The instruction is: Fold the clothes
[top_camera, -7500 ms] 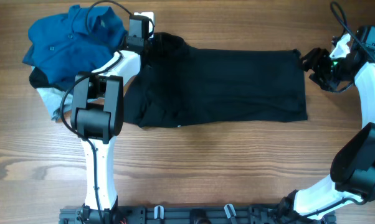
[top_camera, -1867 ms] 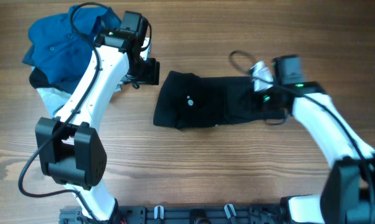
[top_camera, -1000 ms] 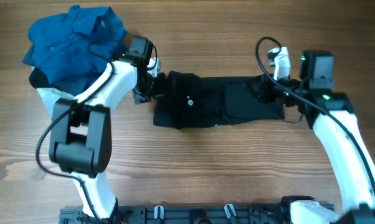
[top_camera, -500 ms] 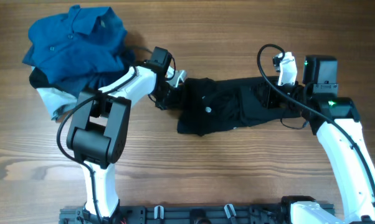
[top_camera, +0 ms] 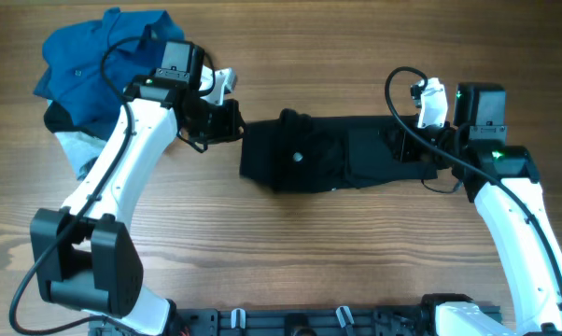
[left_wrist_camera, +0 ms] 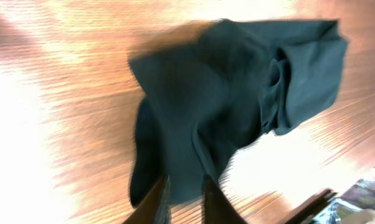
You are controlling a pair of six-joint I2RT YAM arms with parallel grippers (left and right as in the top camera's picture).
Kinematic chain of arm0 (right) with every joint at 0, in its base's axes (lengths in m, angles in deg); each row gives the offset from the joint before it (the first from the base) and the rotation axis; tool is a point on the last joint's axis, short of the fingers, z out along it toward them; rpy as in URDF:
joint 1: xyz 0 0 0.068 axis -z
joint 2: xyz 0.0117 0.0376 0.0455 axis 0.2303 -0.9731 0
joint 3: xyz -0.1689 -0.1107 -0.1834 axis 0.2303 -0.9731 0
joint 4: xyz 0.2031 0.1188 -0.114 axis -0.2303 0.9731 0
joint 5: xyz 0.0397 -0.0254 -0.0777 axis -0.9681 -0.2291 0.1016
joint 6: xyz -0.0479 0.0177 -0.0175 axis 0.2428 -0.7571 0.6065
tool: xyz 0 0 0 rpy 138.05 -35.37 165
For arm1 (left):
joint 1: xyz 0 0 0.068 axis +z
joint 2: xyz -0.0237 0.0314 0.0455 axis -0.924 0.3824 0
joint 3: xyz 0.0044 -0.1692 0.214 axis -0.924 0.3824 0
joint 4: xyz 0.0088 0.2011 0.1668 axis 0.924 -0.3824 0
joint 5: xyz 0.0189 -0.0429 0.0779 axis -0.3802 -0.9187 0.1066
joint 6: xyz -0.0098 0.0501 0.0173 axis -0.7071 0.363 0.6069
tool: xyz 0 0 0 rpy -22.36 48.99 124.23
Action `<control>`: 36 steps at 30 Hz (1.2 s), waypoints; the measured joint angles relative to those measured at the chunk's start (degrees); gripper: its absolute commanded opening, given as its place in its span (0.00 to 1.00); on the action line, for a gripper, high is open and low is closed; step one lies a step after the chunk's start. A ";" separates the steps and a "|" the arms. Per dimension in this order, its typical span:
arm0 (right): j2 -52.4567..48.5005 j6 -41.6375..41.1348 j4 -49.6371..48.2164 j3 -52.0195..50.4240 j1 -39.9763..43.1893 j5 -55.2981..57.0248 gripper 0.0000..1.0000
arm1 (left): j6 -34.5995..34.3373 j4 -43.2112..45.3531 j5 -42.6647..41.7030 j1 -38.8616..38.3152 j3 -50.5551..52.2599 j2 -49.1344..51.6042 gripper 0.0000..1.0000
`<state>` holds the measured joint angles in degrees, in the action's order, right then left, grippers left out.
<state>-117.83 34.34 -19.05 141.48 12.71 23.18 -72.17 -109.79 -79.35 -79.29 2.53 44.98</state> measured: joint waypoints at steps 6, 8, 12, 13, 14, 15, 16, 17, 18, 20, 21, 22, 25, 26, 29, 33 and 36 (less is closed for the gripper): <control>0.00 0.02 0.15 0.00 0.00 0.00 0.11 | 0.04 -0.90 5.16 0.00 0.81 2.67 0.86; 0.00 0.00 0.44 0.00 0.00 0.00 0.11 | 0.11 0.39 5.92 0.00 1.97 4.98 0.92; 0.00 0.02 0.74 0.00 0.00 0.02 0.10 | 0.20 6.84 3.85 0.00 5.07 11.63 0.93; 0.00 0.02 0.79 0.00 0.00 0.02 0.10 | 0.20 8.13 1.95 0.00 5.51 13.86 0.93; 0.00 0.02 0.87 0.00 0.00 0.04 0.10 | 0.13 8.28 0.59 0.00 5.44 15.02 0.93; 0.00 0.02 1.07 0.00 0.00 0.22 0.10 | 0.20 9.64 -1.07 0.22 5.16 15.17 0.92; 0.00 0.00 1.20 0.00 0.00 0.26 0.10 | 0.20 10.60 -3.45 0.28 4.96 15.96 0.92; 0.00 0.00 1.20 0.00 0.00 0.31 0.10 | 0.20 11.30 -5.27 0.26 4.90 16.33 0.91; 0.00 0.00 1.20 0.00 0.00 0.39 0.10 | 0.20 12.57 -7.67 0.15 4.90 16.87 0.90; 0.00 0.02 1.18 0.00 0.00 0.42 0.10 | 0.20 14.47 -10.84 -0.33 4.79 17.79 0.86; 0.00 0.00 1.18 0.00 0.00 0.42 0.10 | 0.26 15.08 -11.85 -0.72 4.74 18.12 0.83; 0.00 0.00 1.20 0.00 0.00 0.42 0.10 | 0.55 15.45 -12.68 -1.33 4.70 18.47 0.77; 0.00 -0.26 1.20 0.00 0.00 0.42 0.09 | 0.85 16.04 -13.51 -2.54 4.70 19.15 0.49; 0.00 -0.28 1.16 0.00 0.00 0.44 0.09 | 1.22 16.57 -13.44 -2.82 4.76 19.61 0.38; 0.00 -0.31 1.18 0.00 0.00 0.57 0.09 | 1.44 17.55 -12.79 -3.06 4.92 20.57 0.20; 0.00 -0.70 1.18 0.00 0.00 0.61 0.09 | 1.46 18.45 -12.02 -3.17 5.20 21.22 0.04; 0.00 -0.72 1.18 0.00 0.00 0.63 0.08 | 1.51 13.62 -12.11 -2.80 5.05 21.18 0.04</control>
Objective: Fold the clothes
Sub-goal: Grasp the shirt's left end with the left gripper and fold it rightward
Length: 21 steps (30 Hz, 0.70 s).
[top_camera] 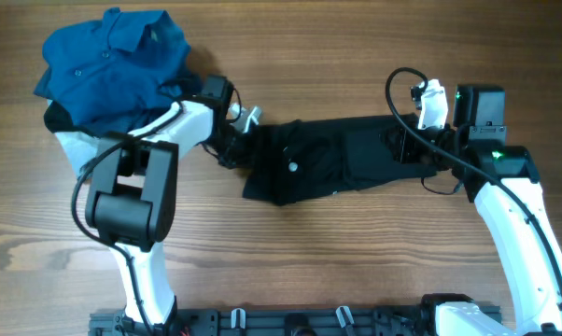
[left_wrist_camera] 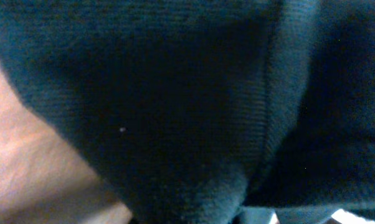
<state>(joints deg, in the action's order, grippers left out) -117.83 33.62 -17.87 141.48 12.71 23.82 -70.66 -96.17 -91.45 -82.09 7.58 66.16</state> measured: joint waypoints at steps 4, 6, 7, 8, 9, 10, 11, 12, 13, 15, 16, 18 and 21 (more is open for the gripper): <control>0.00 -0.02 0.02 0.00 0.00 0.00 0.08 | 0.76 -12.74 1.33 4.70 -2.40 -4.13 0.04; 0.00 -0.02 0.00 0.00 0.00 0.00 0.08 | 1.51 -16.48 2.93 7.61 -5.53 -9.27 0.04; 0.00 -0.04 0.00 0.00 0.00 0.00 0.08 | 1.68 -17.27 3.56 8.33 -6.86 -11.50 0.04; 0.00 -0.13 0.00 0.00 0.00 0.00 0.08 | 1.75 -18.62 4.26 8.59 -8.70 -13.75 0.04; 0.00 -0.17 0.00 0.00 0.00 0.00 0.08 | 1.79 -19.21 4.55 8.41 -9.86 -15.43 0.04; 0.00 -0.17 0.00 0.00 0.00 0.00 0.08 | 1.81 -19.47 4.81 7.87 -10.93 -16.90 0.04; 0.00 -0.20 0.00 0.00 0.00 0.00 0.08 | 1.81 -19.67 5.03 7.02 -12.07 -17.94 0.04; 0.00 -0.20 0.00 0.00 0.00 0.00 0.08 | 1.77 -19.61 5.38 5.90 -13.03 -18.56 0.04; 0.00 -0.20 0.00 0.00 0.00 0.00 0.08 | 1.68 -19.26 6.25 4.55 -13.70 -18.93 0.04; 0.00 -0.20 0.00 0.00 0.00 0.00 0.08 | 1.18 -18.56 8.63 0.79 -14.19 -18.95 0.08; 0.00 -0.20 0.02 0.00 0.00 0.00 0.08 | 0.76 -18.23 10.05 -1.25 -14.19 -18.73 0.11; 0.00 -0.20 0.02 0.00 0.00 0.00 0.07 | -0.55 -16.65 12.90 -5.46 -14.19 -17.84 0.22; 0.00 -0.20 0.63 0.00 0.00 0.00 0.07 | -1.97 -12.61 16.11 -10.51 -14.25 -14.71 0.29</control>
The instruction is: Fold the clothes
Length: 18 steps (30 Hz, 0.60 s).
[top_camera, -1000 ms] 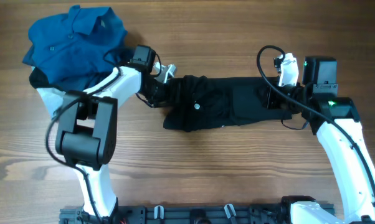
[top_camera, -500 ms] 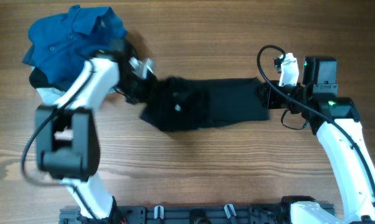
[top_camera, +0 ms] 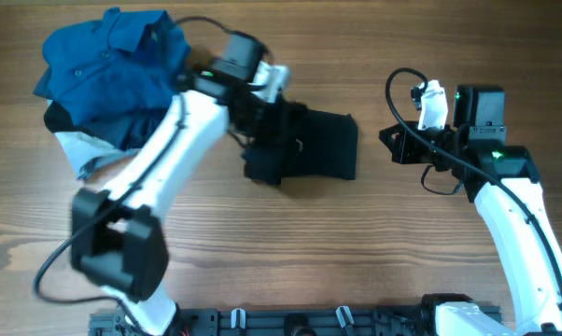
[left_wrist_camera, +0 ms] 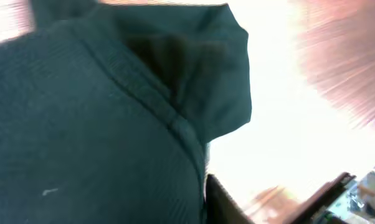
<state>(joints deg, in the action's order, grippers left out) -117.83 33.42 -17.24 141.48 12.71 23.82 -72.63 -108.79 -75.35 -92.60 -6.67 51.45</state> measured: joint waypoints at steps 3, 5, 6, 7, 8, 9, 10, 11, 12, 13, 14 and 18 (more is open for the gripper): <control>0.00 0.00 0.90 0.00 0.00 0.00 0.06 | -2.21 5.70 1.75 -4.66 -0.02 5.29 0.24; 0.00 0.00 1.42 0.00 0.00 0.02 0.07 | -3.69 10.40 2.21 -6.84 -0.02 8.20 0.20; 0.00 0.02 1.75 0.00 0.00 0.02 0.07 | -4.50 13.20 2.40 -7.89 0.00 9.53 0.20; 0.00 0.00 1.88 0.00 0.00 0.02 0.08 | -5.42 16.17 2.58 -8.98 0.00 10.75 0.19; 0.00 0.00 2.03 0.00 0.00 0.02 0.11 | -5.99 18.14 2.60 -9.77 0.00 11.43 0.20; 0.00 0.00 2.16 0.00 0.00 0.02 0.14 | -6.38 20.15 2.73 -10.54 0.00 11.78 0.21; 0.00 0.02 2.36 0.00 0.00 0.02 0.20 | -6.75 21.14 2.78 -11.08 -0.02 11.85 0.29; 0.00 0.02 2.97 0.00 0.00 -0.04 0.29 | -7.17 20.31 2.78 -11.78 -0.46 11.82 0.39; 0.00 0.46 3.15 0.00 -0.09 -0.09 0.32 | -7.50 17.99 2.78 -12.04 -1.40 11.82 0.42; -0.04 1.16 3.15 -0.02 -0.26 -0.15 0.35 | -7.50 16.76 2.89 -11.98 -1.90 11.78 0.48; -0.11 1.29 2.95 -0.04 -0.70 -0.28 0.36 | -7.80 12.76 2.97 -11.50 -3.98 11.69 0.52; -2.05 2.97 1.68 -0.52 -4.31 -3.02 0.40 | -7.06 3.76 3.85 -6.69 -10.56 7.28 0.62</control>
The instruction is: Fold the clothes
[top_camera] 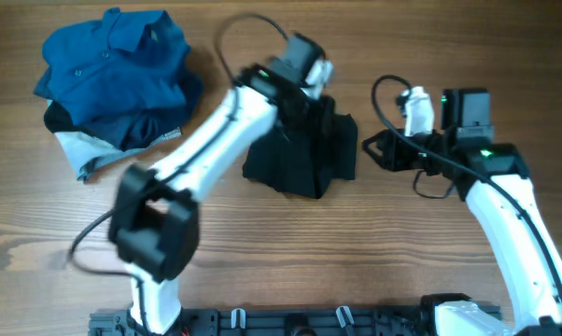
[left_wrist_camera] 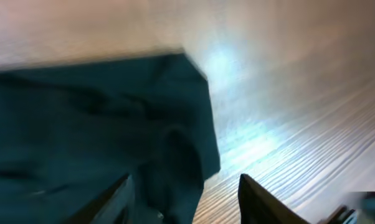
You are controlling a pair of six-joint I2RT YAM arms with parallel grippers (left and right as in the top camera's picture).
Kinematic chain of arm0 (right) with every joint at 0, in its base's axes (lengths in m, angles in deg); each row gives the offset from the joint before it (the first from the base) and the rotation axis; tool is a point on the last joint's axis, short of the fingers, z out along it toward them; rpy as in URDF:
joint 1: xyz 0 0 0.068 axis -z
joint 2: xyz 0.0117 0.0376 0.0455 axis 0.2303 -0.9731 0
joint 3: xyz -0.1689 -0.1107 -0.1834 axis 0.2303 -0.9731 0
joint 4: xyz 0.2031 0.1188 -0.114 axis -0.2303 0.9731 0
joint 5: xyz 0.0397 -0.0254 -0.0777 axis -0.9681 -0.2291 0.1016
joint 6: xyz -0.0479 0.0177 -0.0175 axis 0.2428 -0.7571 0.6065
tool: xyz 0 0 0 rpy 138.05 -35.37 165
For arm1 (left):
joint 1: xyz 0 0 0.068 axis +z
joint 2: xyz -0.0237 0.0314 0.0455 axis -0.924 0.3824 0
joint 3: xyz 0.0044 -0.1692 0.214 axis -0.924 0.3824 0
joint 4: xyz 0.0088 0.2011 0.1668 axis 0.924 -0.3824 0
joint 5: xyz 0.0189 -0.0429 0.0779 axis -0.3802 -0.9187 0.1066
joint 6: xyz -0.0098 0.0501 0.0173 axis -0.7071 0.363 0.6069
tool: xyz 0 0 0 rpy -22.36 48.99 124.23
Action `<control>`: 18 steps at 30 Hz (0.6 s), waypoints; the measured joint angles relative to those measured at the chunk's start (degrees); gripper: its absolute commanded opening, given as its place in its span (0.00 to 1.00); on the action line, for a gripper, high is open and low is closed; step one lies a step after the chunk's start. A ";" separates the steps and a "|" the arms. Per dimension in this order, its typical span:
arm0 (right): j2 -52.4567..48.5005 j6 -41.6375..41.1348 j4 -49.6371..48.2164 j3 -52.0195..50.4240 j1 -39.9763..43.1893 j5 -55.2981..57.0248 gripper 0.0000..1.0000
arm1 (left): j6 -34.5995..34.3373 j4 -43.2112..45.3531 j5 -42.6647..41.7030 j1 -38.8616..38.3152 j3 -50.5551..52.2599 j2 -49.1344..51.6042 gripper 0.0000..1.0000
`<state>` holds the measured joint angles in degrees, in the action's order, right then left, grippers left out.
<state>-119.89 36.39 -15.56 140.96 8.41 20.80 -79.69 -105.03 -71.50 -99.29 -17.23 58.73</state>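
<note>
A black garment (top_camera: 300,159) lies bunched in a short folded heap at the table's middle. My left gripper (top_camera: 320,110) has reached across over its upper right part. In the left wrist view the left gripper (left_wrist_camera: 187,208) is open, its fingers (left_wrist_camera: 116,199) wide apart, with the garment (left_wrist_camera: 81,137) under the left one and bare wood under the right. My right gripper (top_camera: 372,149) hovers just right of the heap, apart from it, and its fingers look spread with nothing in them.
A pile of blue shirts (top_camera: 113,65) sits at the far left, with a dark piece and a pale grey one (top_camera: 80,149) beneath it. The wooden table (top_camera: 356,261) runs on toward the front edge. The right arm's cable (top_camera: 388,89) loops above its wrist.
My left gripper went from gripping the black garment to open, and now sits further right over it. The heap looks more bunched. The right gripper has edged left toward it.
The black garment first lay stretched between the arms, right gripper on its right end, left gripper beside its left end. Then the left gripper was on that left end. Later the garment was half as long and the right gripper clear of it. Now both are free.
</note>
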 measured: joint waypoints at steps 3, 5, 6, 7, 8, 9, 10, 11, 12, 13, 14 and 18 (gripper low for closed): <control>-4.57 1.81 -2.71 -1.03 -5.66 -1.99 0.40 | 0.13 -5.57 3.15 4.76 -2.16 -6.99 0.64; -8.09 1.05 -7.04 -1.33 -8.79 -1.44 0.40 | 0.13 -7.98 4.85 8.17 -2.97 -11.54 0.64; -9.44 0.44 -8.76 -1.33 -9.51 -0.94 0.40 | 0.13 -8.98 5.35 9.46 -3.21 -12.96 0.64; -11.80 -0.39 -11.10 -1.33 -10.36 -0.35 0.41 | 0.13 -9.97 5.81 10.56 -3.34 -13.97 0.64; -13.90 -0.85 -13.09 -1.33 -10.78 0.02 0.41 | 0.13 -10.78 6.03 11.43 -3.37 -14.45 0.64; -16.09 -1.29 -15.21 -1.38 -10.99 0.33 0.41 | 0.17 -11.32 6.19 12.07 -3.37 -14.53 0.64; -18.01 -1.75 -17.53 -1.44 -11.08 0.39 0.42 | 0.37 -11.87 6.43 12.39 -3.37 -14.43 0.64; -19.50 -1.92 -19.19 -1.44 -11.08 0.07 0.42 | 0.52 -12.31 6.49 12.57 -3.34 -14.27 0.64; -21.46 -2.21 -21.16 -1.44 -11.08 -0.57 0.42 | 0.63 -12.52 6.69 12.63 -3.34 -14.19 0.64; -23.08 -2.51 -23.12 -1.46 -11.08 -1.70 0.41 | 0.96 -12.52 6.73 12.63 -3.34 -14.14 0.65; -24.26 -3.23 -24.68 -1.46 -11.08 -2.49 0.40 | 1.09 -12.50 6.93 12.63 -3.34 -14.14 0.66; -27.12 -5.05 -29.09 -1.49 -12.02 -5.27 0.32 | 1.57 -12.50 7.48 12.63 -3.34 -14.14 0.70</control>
<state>-147.01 31.34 -44.65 139.47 -3.61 15.53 -78.12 -117.53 -64.02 -86.66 -20.57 44.59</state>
